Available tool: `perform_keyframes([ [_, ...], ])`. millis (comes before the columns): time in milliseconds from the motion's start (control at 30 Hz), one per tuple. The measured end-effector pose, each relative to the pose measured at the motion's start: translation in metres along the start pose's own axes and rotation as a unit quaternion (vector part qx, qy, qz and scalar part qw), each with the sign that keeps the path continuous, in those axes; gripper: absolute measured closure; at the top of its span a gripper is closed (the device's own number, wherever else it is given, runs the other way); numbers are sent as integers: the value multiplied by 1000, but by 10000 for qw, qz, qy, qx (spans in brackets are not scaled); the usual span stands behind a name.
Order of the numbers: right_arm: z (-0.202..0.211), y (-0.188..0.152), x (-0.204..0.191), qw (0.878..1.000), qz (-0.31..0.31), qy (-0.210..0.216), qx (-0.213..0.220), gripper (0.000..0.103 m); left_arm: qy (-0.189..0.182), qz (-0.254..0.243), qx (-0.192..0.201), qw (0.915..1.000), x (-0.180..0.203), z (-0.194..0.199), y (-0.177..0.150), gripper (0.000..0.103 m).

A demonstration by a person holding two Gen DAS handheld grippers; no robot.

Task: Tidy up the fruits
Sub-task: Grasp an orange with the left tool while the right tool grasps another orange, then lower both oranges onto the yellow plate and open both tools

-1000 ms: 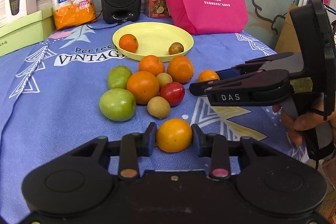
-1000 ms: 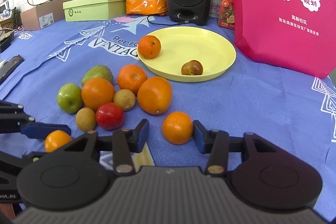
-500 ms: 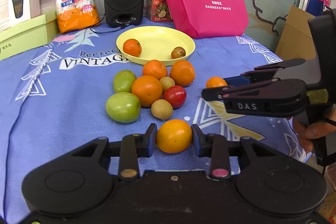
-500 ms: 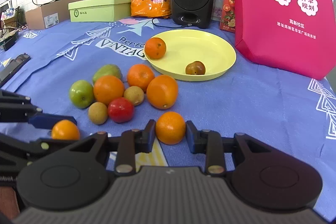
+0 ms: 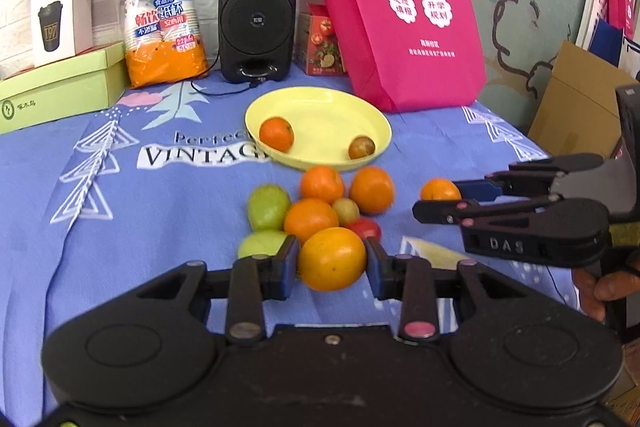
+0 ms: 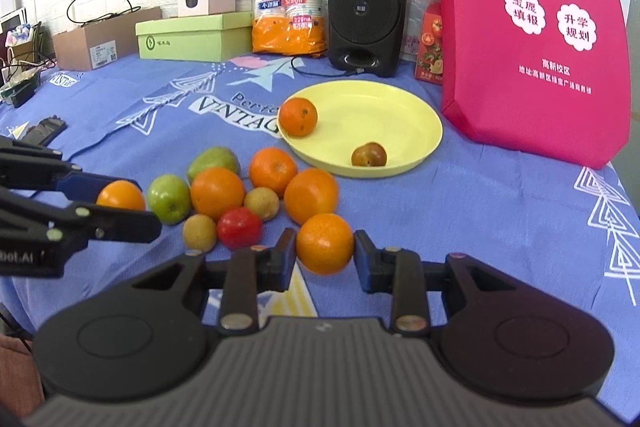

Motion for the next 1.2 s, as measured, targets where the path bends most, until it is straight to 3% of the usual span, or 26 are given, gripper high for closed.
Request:
perform_keyframes([
  [367,-60,44,39,9995,97,-288,108,73,-213,-225,82,9995,9,-101,73,69],
  [667,-127,53,72,9987,179,-358,-307,73,-176,150,-307,9993,-3,-174,76,65],
  [833,-136,52,71,9987,209,-357,-300,70,-76,202,-170,9996,-15,-169,80,36],
  [1000,-115,57,70,9991,142,-376,-92,70,9,302,68,9995,-26,-136,90,34],
  [1067,-100,57,71,9993,43,-360,6,69,147,346,179,9991,-35,-117,90,27],
  [1200,-66,51,70,9993,-95,-313,175,63,404,352,352,9979,-50,-75,84,27],
])
Point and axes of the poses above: each gripper's, at about its wrist camera, not at the fingertips, and z roughly against the way its jaws point, x to its right, y to its top, the point moved 10 cm from there along -z, roughly the way its jaws point, and after that the axes turned 9 degrees about x, right-handed, at the moved point
